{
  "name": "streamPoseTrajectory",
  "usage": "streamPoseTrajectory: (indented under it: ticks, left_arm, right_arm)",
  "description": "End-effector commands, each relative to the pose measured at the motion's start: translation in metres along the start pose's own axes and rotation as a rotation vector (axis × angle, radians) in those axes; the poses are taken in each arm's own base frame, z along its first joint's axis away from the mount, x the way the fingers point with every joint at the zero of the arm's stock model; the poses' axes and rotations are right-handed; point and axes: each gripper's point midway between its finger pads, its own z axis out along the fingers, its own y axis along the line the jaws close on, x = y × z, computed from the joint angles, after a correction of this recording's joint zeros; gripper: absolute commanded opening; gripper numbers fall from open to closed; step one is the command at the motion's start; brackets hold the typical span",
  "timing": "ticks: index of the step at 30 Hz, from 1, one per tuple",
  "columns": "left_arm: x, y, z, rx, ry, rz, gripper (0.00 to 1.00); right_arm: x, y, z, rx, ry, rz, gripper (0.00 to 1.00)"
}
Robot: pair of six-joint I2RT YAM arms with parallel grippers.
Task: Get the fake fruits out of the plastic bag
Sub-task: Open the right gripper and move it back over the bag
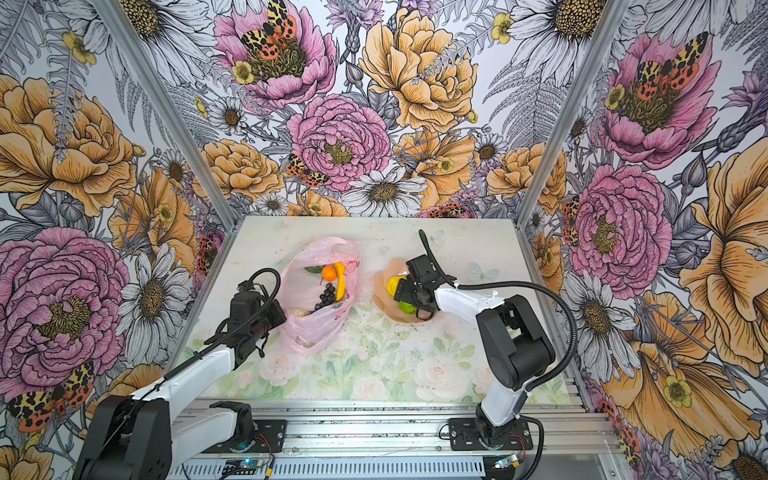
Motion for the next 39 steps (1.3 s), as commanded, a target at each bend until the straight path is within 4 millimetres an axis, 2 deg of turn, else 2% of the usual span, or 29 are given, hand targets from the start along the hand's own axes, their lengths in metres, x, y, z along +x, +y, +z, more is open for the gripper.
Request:
streamPoseTrajectory:
  ticks: [1,5,9,13,16,21,26,27,29,33,39]
  left_arm:
    - [-0.011,-0.011,-0.001,0.026,-0.03,0.028,0.0]
    - [-0.01,-0.011,0.0,0.029,-0.025,0.029,0.0]
    - [-0.006,-0.012,0.0,0.028,-0.012,0.022,0.0]
    - [0.002,-0.009,0.001,0.008,0.023,-0.024,0.0]
    - [0.011,-0.012,0.0,0.02,0.059,-0.068,0.0]
    - [0.018,-0.025,-0.014,0.034,0.07,-0.055,0.0]
    - [0.017,-0.022,-0.029,0.006,0.032,-0.048,0.0]
    - [0.016,-0.021,-0.032,0.005,0.028,-0.05,0.0]
    - [0.013,-0.019,-0.038,0.002,0.015,-0.05,0.0]
    - [0.006,-0.014,-0.051,-0.01,-0.021,-0.058,0.0]
    - [-0.002,0.007,-0.06,-0.052,-0.062,-0.122,0.0]
  right_arm:
    - [-0.02,0.009,-0.018,-0.035,-0.075,-0.005,0.92]
    - [-0.024,0.009,-0.03,-0.028,-0.111,-0.006,0.92]
    - [-0.036,0.025,-0.065,-0.014,-0.24,-0.081,0.9]
    - [-0.039,0.067,-0.094,-0.059,-0.326,-0.202,0.88]
    - [-0.033,0.104,-0.101,-0.107,-0.342,-0.295,0.88]
    - [-0.02,0.161,-0.083,-0.179,-0.3,-0.43,0.86]
    - [0.0,0.217,-0.037,-0.276,-0.244,-0.607,0.84]
    - [0.015,0.234,-0.032,-0.313,-0.225,-0.656,0.83]
    - [0.027,0.258,-0.02,-0.378,-0.205,-0.741,0.82]
    - [0.044,0.292,0.0,-0.457,-0.185,-0.878,0.82]
    - [0.046,0.322,0.042,-0.497,-0.188,-0.944,0.78]
